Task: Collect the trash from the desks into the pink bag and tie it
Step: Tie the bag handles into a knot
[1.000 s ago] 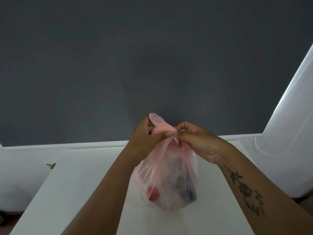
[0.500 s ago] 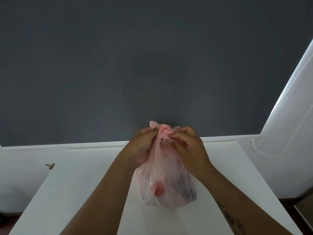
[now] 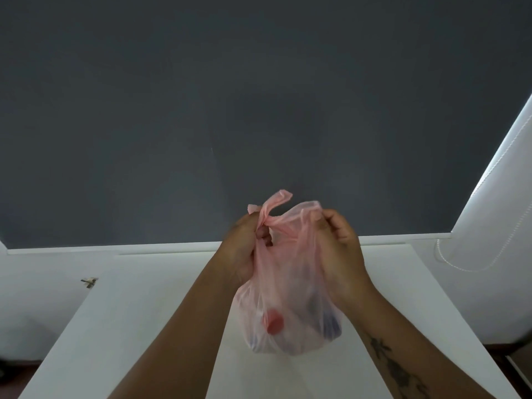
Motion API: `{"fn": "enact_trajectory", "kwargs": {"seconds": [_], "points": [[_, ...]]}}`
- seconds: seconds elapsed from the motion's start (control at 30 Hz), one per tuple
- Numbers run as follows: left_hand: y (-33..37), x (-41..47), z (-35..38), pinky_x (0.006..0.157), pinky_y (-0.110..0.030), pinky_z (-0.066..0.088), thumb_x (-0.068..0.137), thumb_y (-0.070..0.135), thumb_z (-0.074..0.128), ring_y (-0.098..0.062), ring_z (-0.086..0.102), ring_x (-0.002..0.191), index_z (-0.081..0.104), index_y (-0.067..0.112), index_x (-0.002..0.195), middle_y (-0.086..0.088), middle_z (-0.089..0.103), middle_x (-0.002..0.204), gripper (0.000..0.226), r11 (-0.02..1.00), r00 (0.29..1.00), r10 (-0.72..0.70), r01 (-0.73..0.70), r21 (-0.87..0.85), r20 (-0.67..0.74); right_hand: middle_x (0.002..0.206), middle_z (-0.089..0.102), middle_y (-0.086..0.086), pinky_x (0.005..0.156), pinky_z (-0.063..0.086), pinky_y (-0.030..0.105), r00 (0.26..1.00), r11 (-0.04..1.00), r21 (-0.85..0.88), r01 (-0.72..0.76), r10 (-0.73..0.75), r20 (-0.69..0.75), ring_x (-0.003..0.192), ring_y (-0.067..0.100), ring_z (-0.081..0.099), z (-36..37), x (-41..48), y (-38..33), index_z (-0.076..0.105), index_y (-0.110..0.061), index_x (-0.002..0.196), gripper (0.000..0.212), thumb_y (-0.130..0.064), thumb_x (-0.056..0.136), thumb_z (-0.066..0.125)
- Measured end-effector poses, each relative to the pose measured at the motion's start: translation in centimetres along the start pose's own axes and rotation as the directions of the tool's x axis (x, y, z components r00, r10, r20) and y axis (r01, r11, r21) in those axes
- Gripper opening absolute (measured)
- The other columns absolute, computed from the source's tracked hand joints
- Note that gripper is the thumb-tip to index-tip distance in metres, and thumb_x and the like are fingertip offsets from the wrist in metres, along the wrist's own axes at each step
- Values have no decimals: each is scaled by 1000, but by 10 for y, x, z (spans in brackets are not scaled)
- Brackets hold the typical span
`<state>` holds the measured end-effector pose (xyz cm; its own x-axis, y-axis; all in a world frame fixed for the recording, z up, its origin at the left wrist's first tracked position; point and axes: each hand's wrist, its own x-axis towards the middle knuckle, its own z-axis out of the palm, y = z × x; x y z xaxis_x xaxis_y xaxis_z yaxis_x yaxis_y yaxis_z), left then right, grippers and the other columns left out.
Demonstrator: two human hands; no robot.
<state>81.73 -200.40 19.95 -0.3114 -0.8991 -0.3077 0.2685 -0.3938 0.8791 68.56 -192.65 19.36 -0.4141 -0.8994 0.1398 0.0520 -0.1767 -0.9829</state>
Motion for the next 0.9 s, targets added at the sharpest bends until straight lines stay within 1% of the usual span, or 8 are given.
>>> {"fn": "enact_trajectory", "kwargs": {"seconds": [0.2,0.27,0.33,0.43,0.5,0.6,0.67,0.9], "points": [[-2,2,3,56,-26,44,101,38,50,-9,48,52,70,18,83,6,52,57,33,964,980,180,-193,185,85,105,65,-15,74,55,26,996,975,-215,47,-29,86,100,12,64,-6,11,0,56,-40,101,21,-56,88,56],[-1,3,4,64,-30,50,101,40,47,-13,56,61,71,15,96,1,62,67,35,947,969,216,-239,217,122,133,51,-14,91,52,37,988,922,-385,34,29,155,121,13,52,-6,17,6,46,-49,121,56,-70,72,62],[0,3,2,74,-36,53,101,40,48,-18,61,71,70,13,104,-4,66,77,35,945,965,225,-250,213,134,144,42,-9,108,37,43,981,753,-655,63,76,181,132,18,39,-7,27,10,37,-44,138,74,-68,74,63],[-2,1,1,70,-33,45,101,45,47,-13,51,62,65,15,100,-1,54,68,35,901,958,273,-288,323,94,114,62,-4,99,30,35,964,474,-840,263,-97,247,116,21,49,-8,34,14,60,-25,119,28,-40,98,48],[-3,-1,1,67,-34,43,99,54,41,-13,48,61,60,13,104,-4,49,71,46,875,944,327,-323,360,53,86,58,-7,86,40,35,963,606,-748,270,-170,210,91,20,55,-7,33,16,58,-19,95,20,-29,102,42],[-2,-4,0,68,-42,49,89,71,39,-19,50,68,58,10,106,-8,50,76,66,901,951,303,-308,307,67,87,61,-3,70,47,20,988,802,-579,149,-93,126,80,13,61,-3,31,14,54,-16,101,22,-31,103,37],[-2,-7,0,69,-33,47,94,60,43,-17,50,72,58,17,99,-3,52,77,45,848,935,344,-351,397,90,89,59,-4,64,44,13,992,852,-512,115,-74,99,79,7,59,0,29,7,52,-17,108,22,-30,103,36],[3,-4,6,60,-18,46,106,30,37,-13,56,62,54,15,94,1,55,68,26,689,814,579,-513,512,35,108,65,-5,82,51,30,963,967,-157,-201,224,149,100,13,62,7,29,-8,60,-34,114,33,-48,99,35]]}}
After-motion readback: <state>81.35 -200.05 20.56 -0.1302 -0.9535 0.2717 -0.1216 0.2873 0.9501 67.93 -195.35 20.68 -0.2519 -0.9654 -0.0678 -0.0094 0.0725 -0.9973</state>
